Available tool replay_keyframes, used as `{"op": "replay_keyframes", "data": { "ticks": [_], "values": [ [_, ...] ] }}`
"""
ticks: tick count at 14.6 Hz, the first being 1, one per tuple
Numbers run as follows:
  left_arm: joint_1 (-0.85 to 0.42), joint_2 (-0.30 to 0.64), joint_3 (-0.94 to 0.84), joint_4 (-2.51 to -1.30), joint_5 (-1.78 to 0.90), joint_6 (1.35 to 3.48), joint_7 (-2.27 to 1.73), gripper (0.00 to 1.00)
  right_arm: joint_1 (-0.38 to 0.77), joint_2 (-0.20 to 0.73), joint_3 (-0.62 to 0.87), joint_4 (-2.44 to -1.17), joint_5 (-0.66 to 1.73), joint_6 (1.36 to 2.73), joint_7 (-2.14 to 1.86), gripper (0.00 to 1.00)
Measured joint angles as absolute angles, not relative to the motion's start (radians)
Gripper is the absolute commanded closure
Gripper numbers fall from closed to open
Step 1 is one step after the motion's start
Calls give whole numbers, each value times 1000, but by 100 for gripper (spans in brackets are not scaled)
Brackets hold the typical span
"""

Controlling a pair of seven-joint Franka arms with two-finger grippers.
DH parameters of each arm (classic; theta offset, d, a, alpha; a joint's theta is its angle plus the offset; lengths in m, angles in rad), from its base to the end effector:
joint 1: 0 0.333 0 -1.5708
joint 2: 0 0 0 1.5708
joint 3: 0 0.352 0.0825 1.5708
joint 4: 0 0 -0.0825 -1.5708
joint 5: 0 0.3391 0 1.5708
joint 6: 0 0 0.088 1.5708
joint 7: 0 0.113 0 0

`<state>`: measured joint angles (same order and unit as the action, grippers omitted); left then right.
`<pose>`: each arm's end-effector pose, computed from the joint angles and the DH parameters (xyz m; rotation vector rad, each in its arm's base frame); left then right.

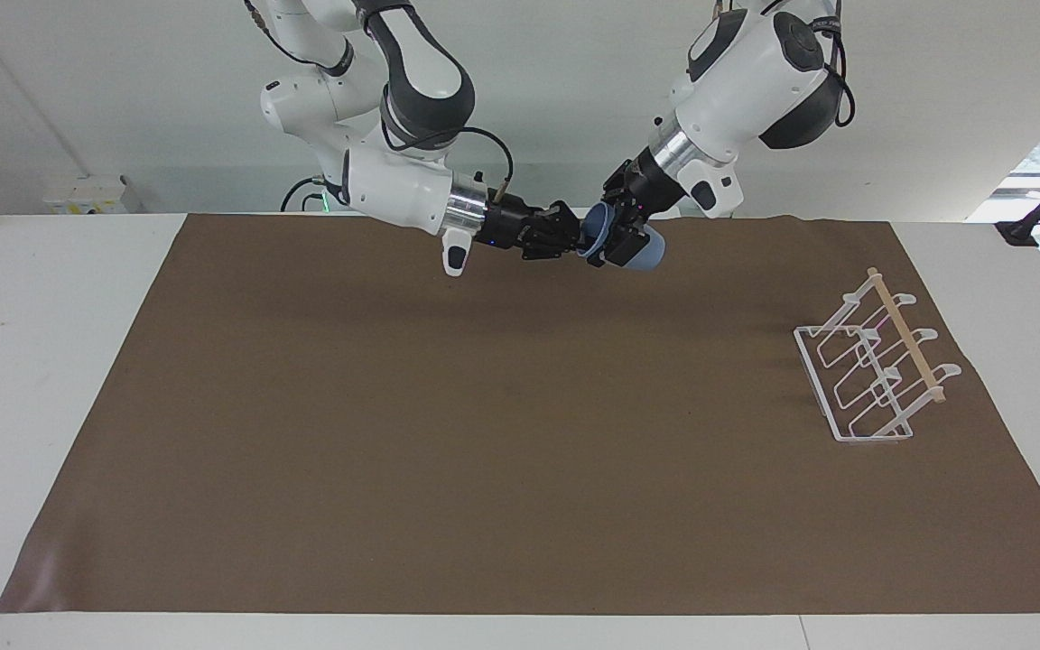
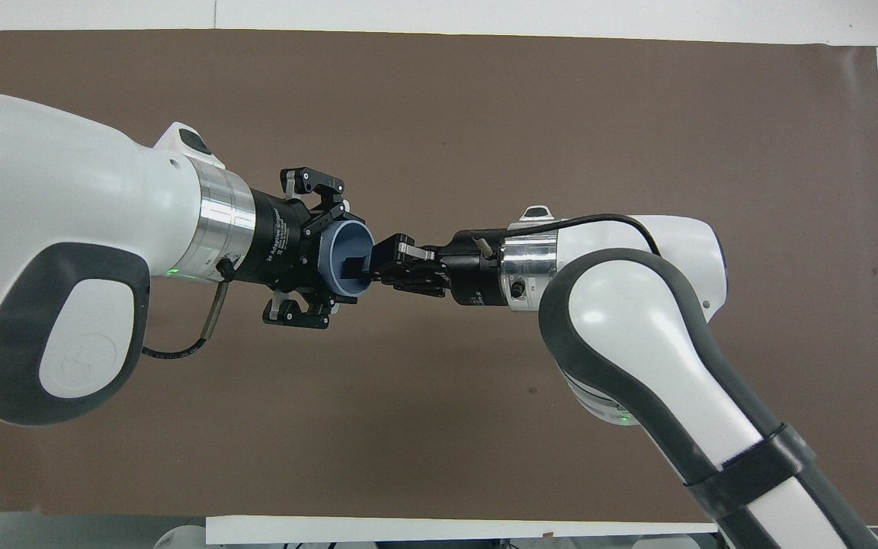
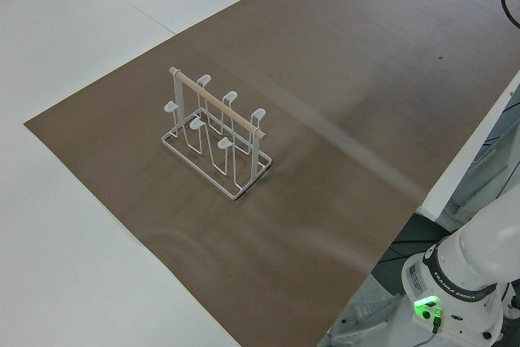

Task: Hang cup on cup holder
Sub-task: 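Carry the cup with the left gripper while the right gripper withdraws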

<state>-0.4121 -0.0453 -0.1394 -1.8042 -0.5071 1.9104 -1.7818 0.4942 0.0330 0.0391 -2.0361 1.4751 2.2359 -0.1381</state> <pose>0.4232 -0.3064 0.6167 2.1447 1.7438 -0.5453 0.4578 0.3100 0.5232 -1.9247 0.2496 0.1181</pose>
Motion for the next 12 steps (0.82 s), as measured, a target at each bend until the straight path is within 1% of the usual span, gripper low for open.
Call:
{"op": "replay_keyframes", "data": {
  "ticks": [2,3,4,5,6,9,12],
  "values": [
    [-413,-45,-140,-1804,-503,1910,-1783,100,494,33,39,-2036,1475,2236,-138,99],
    [-413,-45,-140,-1803,-498,1909,-1786,100,495,33,39,-2036,1475,2237,-138,90],
    [-414,-45,-141,-1802,-492,1908,-1789,100,495,34,40,-2036,1475,2237,-137,66],
    [-414,-45,-141,-1802,-482,1899,-1791,100,495,34,40,-2035,1476,2241,-132,5],
    [-415,-45,-142,-1802,-466,1880,-1791,100,494,35,39,-2032,1476,2254,-120,1],
    [-411,-46,-135,-1801,-411,1864,-1797,100,484,36,31,-2022,1476,2282,-109,1],
    [-379,-46,-128,-1802,-342,1849,-1801,100,408,32,26,-2007,1441,2289,-109,1]
  ]
}}
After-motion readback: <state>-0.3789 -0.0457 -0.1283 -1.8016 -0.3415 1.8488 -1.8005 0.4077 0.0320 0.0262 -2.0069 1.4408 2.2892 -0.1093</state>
